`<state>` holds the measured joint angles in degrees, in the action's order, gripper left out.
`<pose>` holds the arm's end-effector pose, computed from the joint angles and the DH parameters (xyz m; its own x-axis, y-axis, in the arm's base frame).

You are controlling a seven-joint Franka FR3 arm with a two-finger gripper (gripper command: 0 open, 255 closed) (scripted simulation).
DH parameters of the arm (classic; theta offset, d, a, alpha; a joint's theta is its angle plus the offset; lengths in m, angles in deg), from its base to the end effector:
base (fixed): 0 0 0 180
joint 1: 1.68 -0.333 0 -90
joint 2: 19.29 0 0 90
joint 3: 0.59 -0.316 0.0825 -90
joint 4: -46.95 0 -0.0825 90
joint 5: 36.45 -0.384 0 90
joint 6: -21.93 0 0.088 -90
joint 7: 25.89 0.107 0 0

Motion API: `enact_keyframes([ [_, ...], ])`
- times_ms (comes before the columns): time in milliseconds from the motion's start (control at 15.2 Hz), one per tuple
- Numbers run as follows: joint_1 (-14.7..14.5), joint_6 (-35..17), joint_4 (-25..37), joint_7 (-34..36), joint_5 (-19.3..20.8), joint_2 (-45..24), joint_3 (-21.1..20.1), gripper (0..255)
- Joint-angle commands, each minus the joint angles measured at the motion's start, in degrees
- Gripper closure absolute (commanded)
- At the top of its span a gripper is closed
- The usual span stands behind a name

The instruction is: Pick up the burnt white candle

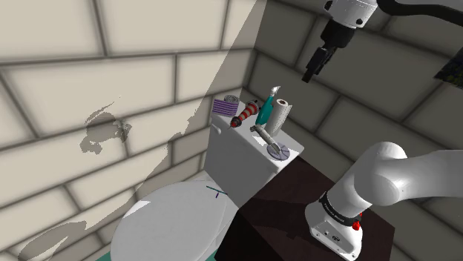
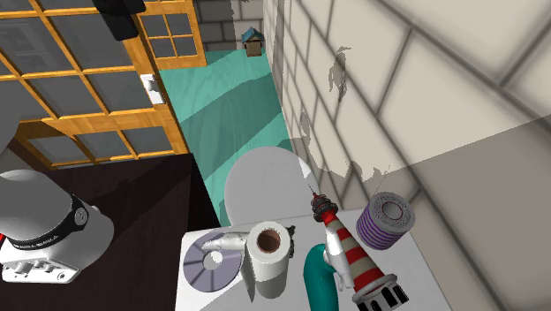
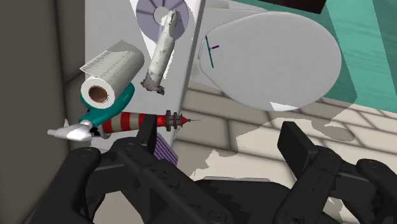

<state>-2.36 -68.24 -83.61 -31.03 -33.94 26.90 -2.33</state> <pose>0.3013 0.0118 0.6336 0.9877 0.1243 0.0945 0.1175 -0.9903 0.0742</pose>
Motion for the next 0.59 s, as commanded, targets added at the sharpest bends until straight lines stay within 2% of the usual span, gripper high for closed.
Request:
enact_keyframes([
  [0,0.0,0.0,0.0,0.0,0.0,0.0,0.0,0],
  [528,2.54,-14.31,-12.06,2.79,1.2,-3.62,1.34,0],
])
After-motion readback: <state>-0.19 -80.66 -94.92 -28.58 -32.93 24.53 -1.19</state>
